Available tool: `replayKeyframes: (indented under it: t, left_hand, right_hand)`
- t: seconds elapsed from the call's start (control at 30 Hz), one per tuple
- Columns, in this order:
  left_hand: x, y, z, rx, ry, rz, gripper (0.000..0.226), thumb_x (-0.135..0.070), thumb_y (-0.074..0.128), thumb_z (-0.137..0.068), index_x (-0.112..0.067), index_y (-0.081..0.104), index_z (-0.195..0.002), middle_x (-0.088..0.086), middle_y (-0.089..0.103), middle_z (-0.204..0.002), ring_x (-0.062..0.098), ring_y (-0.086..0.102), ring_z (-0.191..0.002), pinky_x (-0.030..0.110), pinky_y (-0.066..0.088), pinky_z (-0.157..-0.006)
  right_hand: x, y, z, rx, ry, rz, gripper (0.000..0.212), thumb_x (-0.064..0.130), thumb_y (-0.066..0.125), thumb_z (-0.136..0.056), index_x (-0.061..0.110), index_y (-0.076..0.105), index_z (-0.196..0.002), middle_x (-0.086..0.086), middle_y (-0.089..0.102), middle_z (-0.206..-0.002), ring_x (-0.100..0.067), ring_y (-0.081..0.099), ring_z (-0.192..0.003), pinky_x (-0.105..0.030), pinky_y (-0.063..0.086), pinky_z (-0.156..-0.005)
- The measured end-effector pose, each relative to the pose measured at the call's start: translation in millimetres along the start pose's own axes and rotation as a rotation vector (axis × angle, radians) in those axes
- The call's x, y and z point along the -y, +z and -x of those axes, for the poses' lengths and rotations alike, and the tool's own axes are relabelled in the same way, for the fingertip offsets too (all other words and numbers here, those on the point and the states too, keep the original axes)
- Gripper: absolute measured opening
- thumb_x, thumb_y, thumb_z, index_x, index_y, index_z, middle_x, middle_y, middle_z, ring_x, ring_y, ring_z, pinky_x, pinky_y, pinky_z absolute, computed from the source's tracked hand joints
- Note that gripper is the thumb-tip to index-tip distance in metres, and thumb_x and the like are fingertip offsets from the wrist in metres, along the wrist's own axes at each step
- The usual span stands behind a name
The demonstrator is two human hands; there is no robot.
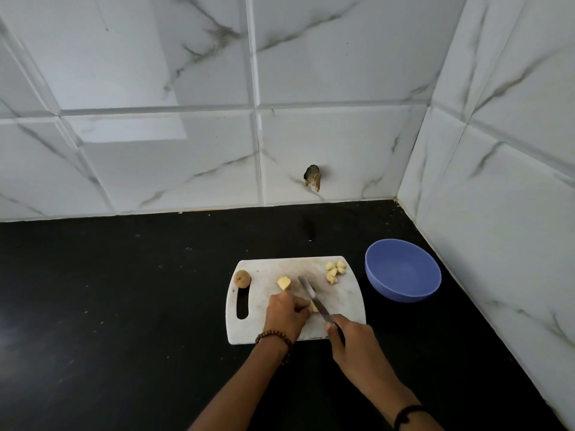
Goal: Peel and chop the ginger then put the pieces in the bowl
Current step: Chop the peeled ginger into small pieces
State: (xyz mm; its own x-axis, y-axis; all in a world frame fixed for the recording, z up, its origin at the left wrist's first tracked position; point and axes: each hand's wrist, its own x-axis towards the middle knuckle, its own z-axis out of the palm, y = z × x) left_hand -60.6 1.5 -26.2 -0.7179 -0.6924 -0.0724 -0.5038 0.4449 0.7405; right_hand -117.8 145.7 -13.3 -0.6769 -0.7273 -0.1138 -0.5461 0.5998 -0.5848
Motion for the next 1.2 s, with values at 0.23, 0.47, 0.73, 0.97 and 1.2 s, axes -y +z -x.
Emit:
replayKeyframes:
  t: [0.23,0.47,0.73,0.97,1.2]
  left_hand:
    - [0.1,0.3,-2.1,0.025,-0.009,-0.004,0.01,-0.016,0.066,-0.087,-0.016,0.077,-0.086,0.001,0.073,-0.082,0.008,0.066,-0.08,0.019,0.055,-0.079]
    - [0.0,1.5,-1.8,0.016,-0.017,0.027,0.009,-0.018,0.067,-0.087,-0.017,0.077,-0.087,-0.003,0.073,-0.08,0.004,0.065,-0.076,0.012,0.052,-0.075]
    - [0.8,5.5,-1.5,-0.01,-0.031,0.032,0.01,-0.02,0.067,-0.087,-0.016,0.076,-0.086,-0.005,0.071,-0.076,0.003,0.063,-0.072,0.012,0.052,-0.073]
    - [1.5,6.9,-3.4,-0.037,-0.006,-0.003,0.007,-0.023,0.069,-0.086,-0.021,0.075,-0.085,-0.007,0.071,-0.083,0.004,0.063,-0.078,0.021,0.055,-0.079]
    - [-4.5,3.8,-4.3,-0.02,0.064,-0.096,0.032,-0.021,0.068,-0.085,-0.024,0.061,-0.116,-0.003,0.062,-0.105,0.007,0.061,-0.085,0.021,0.052,-0.078]
  right_hand:
    - [4.9,8.0,-10.1,-0.014,-0.001,0.076,0.024,0.033,0.043,-0.103,0.019,0.061,-0.11,0.003,0.065,-0.095,-0.008,0.064,-0.084,-0.023,0.055,-0.075]
    - [6.5,10.4,-8.1,-0.004,-0.021,0.172,0.036,0.028,0.043,-0.104,0.02,0.046,-0.139,0.002,0.064,-0.105,-0.011,0.064,-0.093,-0.023,0.055,-0.076]
    - [0.4,5.0,11.6,0.059,0.051,0.172,0.048,0.031,0.043,-0.104,0.025,0.032,-0.15,0.002,0.063,-0.112,-0.009,0.062,-0.097,-0.022,0.051,-0.08]
    - [-14.2,-17.5,29.3,0.072,0.057,0.175,0.034,0.038,0.039,-0.104,0.026,0.052,-0.133,0.006,0.064,-0.098,-0.006,0.063,-0.085,-0.023,0.055,-0.076]
    - [-17.5,-39.8,37.9,0.085,-0.003,0.201,0.033,0.038,0.042,-0.102,0.026,0.057,-0.129,0.008,0.058,-0.087,-0.005,0.059,-0.072,-0.016,0.046,-0.059]
